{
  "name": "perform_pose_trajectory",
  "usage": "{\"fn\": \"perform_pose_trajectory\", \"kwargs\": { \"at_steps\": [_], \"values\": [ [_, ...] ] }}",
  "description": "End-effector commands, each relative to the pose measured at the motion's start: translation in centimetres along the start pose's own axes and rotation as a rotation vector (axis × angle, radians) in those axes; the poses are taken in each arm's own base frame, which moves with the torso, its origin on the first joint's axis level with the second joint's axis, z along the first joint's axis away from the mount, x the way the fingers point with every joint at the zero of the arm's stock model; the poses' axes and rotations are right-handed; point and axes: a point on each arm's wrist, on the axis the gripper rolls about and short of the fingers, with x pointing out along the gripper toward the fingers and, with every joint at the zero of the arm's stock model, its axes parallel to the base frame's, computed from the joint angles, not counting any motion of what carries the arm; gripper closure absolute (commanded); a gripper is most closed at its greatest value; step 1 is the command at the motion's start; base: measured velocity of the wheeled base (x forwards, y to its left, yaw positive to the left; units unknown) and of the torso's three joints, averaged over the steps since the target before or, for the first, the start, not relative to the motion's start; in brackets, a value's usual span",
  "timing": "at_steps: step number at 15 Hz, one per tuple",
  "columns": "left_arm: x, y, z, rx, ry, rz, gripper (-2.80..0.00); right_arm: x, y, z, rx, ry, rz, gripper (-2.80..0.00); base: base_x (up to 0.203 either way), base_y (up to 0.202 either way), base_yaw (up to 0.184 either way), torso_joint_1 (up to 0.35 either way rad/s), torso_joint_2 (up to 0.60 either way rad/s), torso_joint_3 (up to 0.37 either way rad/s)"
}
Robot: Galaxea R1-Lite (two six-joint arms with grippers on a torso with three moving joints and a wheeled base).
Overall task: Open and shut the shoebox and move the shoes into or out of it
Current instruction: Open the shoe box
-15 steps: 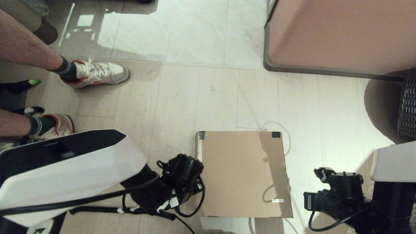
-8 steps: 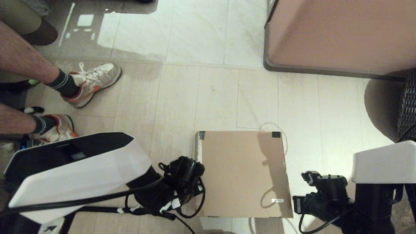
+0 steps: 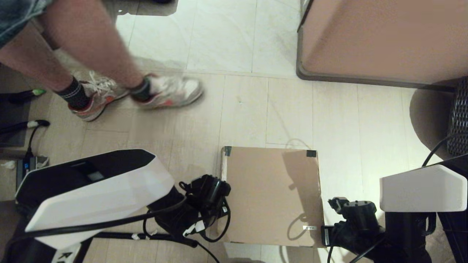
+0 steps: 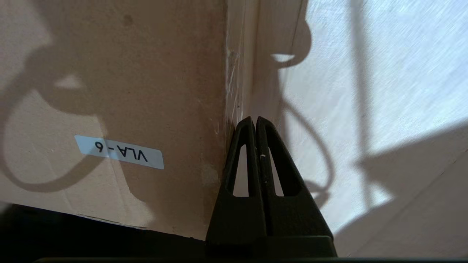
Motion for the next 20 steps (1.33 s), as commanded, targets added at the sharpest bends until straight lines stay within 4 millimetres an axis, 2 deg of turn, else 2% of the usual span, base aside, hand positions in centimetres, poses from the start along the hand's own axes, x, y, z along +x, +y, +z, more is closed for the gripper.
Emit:
{"fn": "perform_pose_trajectory", "kwargs": {
  "at_steps": [1, 5, 8, 17, 20],
  "values": [
    [-0.2, -0.1, 0.0, -0.004, 0.000, -0.009, 0.00, -0.3, 0.9, 0.4, 0.092, -0.019, 0.048, 0.00, 0.000, 0.000, 0.000, 0.000, 0.00, 0.000],
    [-1.4, -0.2, 0.7, -0.011, -0.011, -0.021, 0.00, -2.5, 1.4, 1.8, 0.302, -0.040, 0.137, 0.00, 0.000, 0.000, 0.000, 0.000, 0.00, 0.000],
    [-2.7, 0.1, 1.1, -0.014, -0.013, -0.023, 0.00, -4.4, 1.6, 2.0, 0.434, -0.016, 0.208, 0.00, 0.000, 0.000, 0.000, 0.000, 0.00, 0.000],
    [-5.8, 0.0, 2.6, -0.027, -0.036, -0.046, 0.00, -9.0, 1.7, 1.1, 0.645, 0.103, 0.354, 0.00, 0.000, 0.000, 0.000, 0.000, 0.00, 0.000],
    [-6.6, -0.1, 3.1, -0.031, -0.048, -0.052, 0.00, -10.2, 1.7, 0.3, 0.668, 0.169, 0.396, 0.00, 0.000, 0.000, 0.000, 0.000, 0.00, 0.000]
  ]
}}
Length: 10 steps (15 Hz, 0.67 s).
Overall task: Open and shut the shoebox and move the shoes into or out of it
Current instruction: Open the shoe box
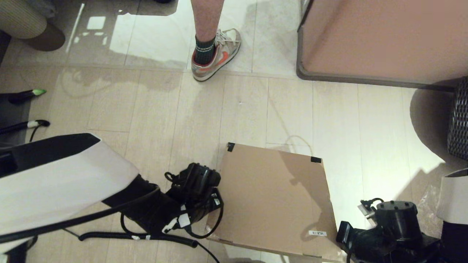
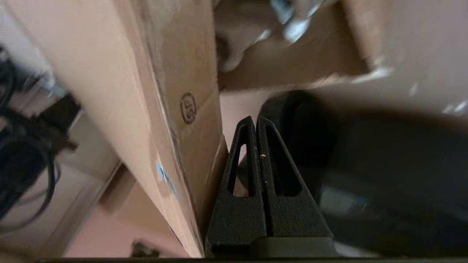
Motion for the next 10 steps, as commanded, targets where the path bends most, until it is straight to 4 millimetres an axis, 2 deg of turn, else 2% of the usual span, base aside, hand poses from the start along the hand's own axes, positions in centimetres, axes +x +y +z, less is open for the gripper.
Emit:
{"fn": "perform_pose_trajectory", "kwargs": {
  "at_steps": [1, 5, 10],
  "values": [
    [-0.8, -0.2, 0.7, -0.016, -0.032, -0.002, 0.00, -1.1, 0.1, -0.7, 0.006, 0.040, 0.028, 0.00, 0.000, 0.000, 0.000, 0.000, 0.00, 0.000],
    [-1.4, -0.1, 1.4, -0.036, -0.049, 0.002, 0.00, -1.9, 0.2, -1.0, 0.018, 0.060, 0.045, 0.00, 0.000, 0.000, 0.000, 0.000, 0.00, 0.000],
    [-2.0, 1.5, 4.0, -0.093, -0.111, 0.041, 0.00, -2.1, 0.2, -1.1, 0.038, 0.060, 0.045, 0.00, 0.000, 0.000, 0.000, 0.000, 0.00, 0.000]
  ]
}}
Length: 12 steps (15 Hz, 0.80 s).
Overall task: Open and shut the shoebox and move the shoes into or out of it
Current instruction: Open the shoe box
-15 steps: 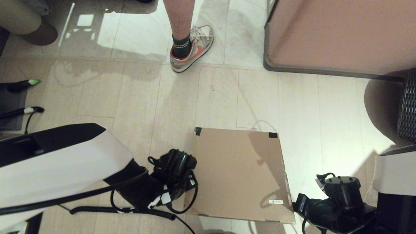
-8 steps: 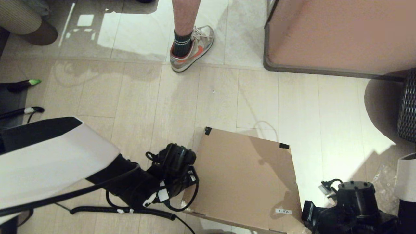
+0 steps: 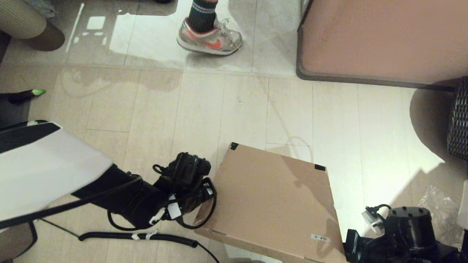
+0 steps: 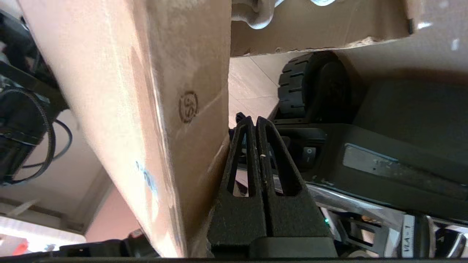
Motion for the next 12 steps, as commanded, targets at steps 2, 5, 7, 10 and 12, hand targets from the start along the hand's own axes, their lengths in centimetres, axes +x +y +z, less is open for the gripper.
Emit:
{"fn": "perform_pose_trajectory", "kwargs": {
  "at_steps": [2, 5, 7, 10, 12],
  "values": [
    [-0.3, 1.1, 2.2, -0.050, -0.052, 0.022, 0.00, -0.1, 0.0, 0.0, 0.005, -0.004, 0.002, 0.00, 0.000, 0.000, 0.000, 0.000, 0.00, 0.000],
    [-0.6, 3.3, 5.4, -0.117, -0.121, 0.064, 0.00, -0.6, 0.2, -0.1, -0.006, -0.016, 0.015, 0.00, 0.000, 0.000, 0.000, 0.000, 0.00, 0.000],
    [-1.4, 4.7, 7.3, -0.157, -0.164, 0.088, 0.00, -0.9, 0.4, -0.1, -0.018, -0.027, 0.035, 0.00, 0.000, 0.000, 0.000, 0.000, 0.00, 0.000],
    [-2.2, 6.3, 6.9, -0.169, -0.157, 0.121, 0.00, -1.4, 1.1, 0.0, -0.026, -0.045, 0.084, 0.00, 0.000, 0.000, 0.000, 0.000, 0.00, 0.000],
    [-2.4, 6.7, 6.3, -0.167, -0.142, 0.135, 0.00, -2.1, 2.2, 0.2, -0.020, -0.065, 0.143, 0.00, 0.000, 0.000, 0.000, 0.000, 0.00, 0.000]
  ]
}}
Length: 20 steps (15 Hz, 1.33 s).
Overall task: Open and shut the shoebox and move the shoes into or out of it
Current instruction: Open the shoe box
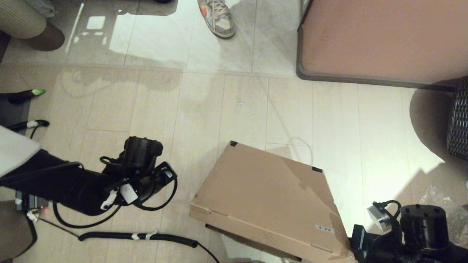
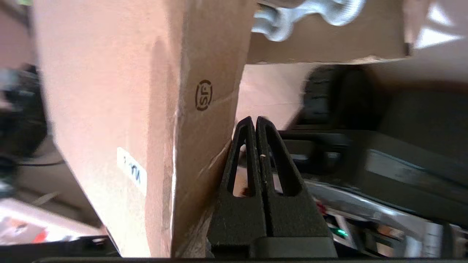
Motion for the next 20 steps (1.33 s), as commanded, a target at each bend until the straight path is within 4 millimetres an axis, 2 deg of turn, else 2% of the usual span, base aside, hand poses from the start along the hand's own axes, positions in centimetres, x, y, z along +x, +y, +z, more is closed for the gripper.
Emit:
{"fn": "perform_pose_trajectory", "kwargs": {
  "at_steps": [1, 6, 10, 13, 17, 18, 20],
  "values": [
    [-0.6, 0.3, 0.1, -0.008, -0.005, 0.001, 0.00, -1.0, 1.6, 0.4, -0.001, -0.038, 0.085, 0.00, 0.000, 0.000, 0.000, 0.000, 0.00, 0.000],
    [-0.8, 0.5, -0.3, 0.002, 0.006, 0.003, 0.00, -2.3, 5.0, 1.9, 0.101, -0.115, 0.257, 0.00, 0.000, 0.000, 0.000, 0.000, 0.00, 0.000],
    [-1.2, 0.5, -0.4, 0.006, 0.008, -0.002, 0.00, -2.5, 7.5, 5.5, 0.160, -0.220, 0.383, 0.00, 0.000, 0.000, 0.000, 0.000, 0.00, 0.000],
    [-1.5, 0.3, -0.5, 0.010, 0.008, -0.012, 0.00, -0.9, 8.4, 8.1, 0.167, -0.255, 0.414, 0.00, 0.000, 0.000, 0.000, 0.000, 0.00, 0.000],
    [-2.4, 0.3, -0.9, 0.026, 0.019, -0.025, 0.00, 2.1, 8.7, 12.0, 0.146, -0.325, 0.434, 0.00, 0.000, 0.000, 0.000, 0.000, 0.00, 0.000],
    [-2.7, 0.2, -1.3, 0.036, 0.026, -0.034, 0.00, 3.0, 8.8, 13.1, 0.109, -0.381, 0.429, 0.00, 0.000, 0.000, 0.000, 0.000, 0.00, 0.000],
    [-3.1, 0.0, -2.0, 0.053, 0.028, -0.038, 0.00, 4.5, 8.3, 13.9, -0.075, -0.470, 0.354, 0.00, 0.000, 0.000, 0.000, 0.000, 0.00, 0.000]
  ]
}}
